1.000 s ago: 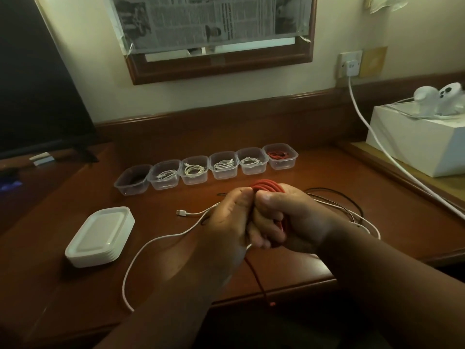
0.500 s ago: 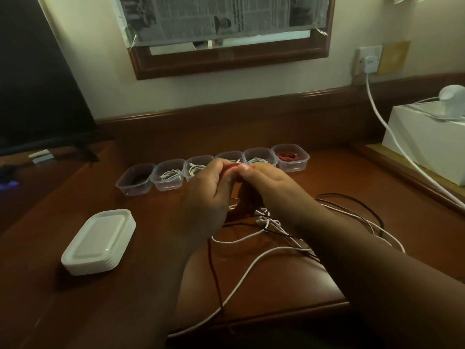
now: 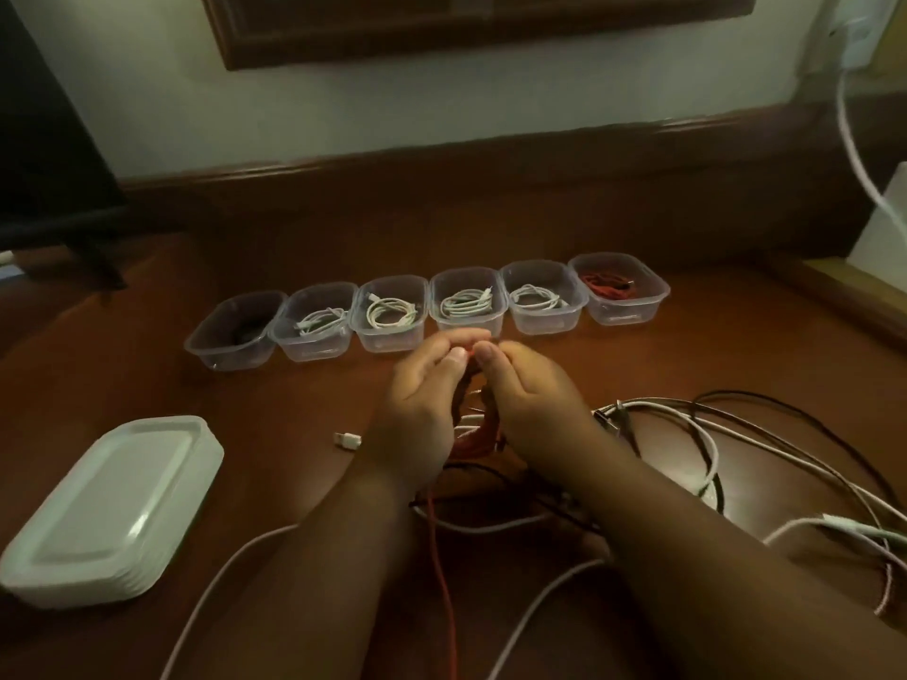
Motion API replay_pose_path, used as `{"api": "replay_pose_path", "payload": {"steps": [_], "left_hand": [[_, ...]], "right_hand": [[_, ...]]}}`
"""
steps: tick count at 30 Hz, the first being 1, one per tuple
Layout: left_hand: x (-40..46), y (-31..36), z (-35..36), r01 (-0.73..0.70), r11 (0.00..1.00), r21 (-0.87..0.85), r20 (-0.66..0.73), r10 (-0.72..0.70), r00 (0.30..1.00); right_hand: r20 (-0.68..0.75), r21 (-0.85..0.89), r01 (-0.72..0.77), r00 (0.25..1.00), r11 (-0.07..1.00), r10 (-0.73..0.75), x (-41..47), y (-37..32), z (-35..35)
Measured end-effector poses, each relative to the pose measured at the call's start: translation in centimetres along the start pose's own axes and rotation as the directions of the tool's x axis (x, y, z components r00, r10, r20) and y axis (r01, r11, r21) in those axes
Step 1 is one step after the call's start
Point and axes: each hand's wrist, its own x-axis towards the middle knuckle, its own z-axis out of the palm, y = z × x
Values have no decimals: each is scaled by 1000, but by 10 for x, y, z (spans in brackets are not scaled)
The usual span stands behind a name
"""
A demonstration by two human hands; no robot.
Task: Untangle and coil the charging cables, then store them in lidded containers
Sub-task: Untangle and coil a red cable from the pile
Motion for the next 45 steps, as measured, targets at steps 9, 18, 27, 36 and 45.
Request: {"api": "replay_pose_path", "payload": {"steps": [9,18,27,36,45], "left_hand": [[5,-11,-2,104,993,-56,-200,-113,973],[5,-3,-6,243,929,-278,-138,-289,947],[1,-5,-9,311,889,-337,77,-304,950],[0,-5,-12,429,804,-412,183,-388,903],[-1,-8,-8,348,862,-368,199,-292,935]], "right_hand": [[-207,-160,127,965,979,-159,11,23,-13],[-122,177,120,988,977,-99,11,21,-12],[-171,282,50,985,958,-1,11,18,-15],[-127,-194,96,984,976,-121,12,26,-10],[-105,-318,153,975,935,-195,10,27,-7]]}}
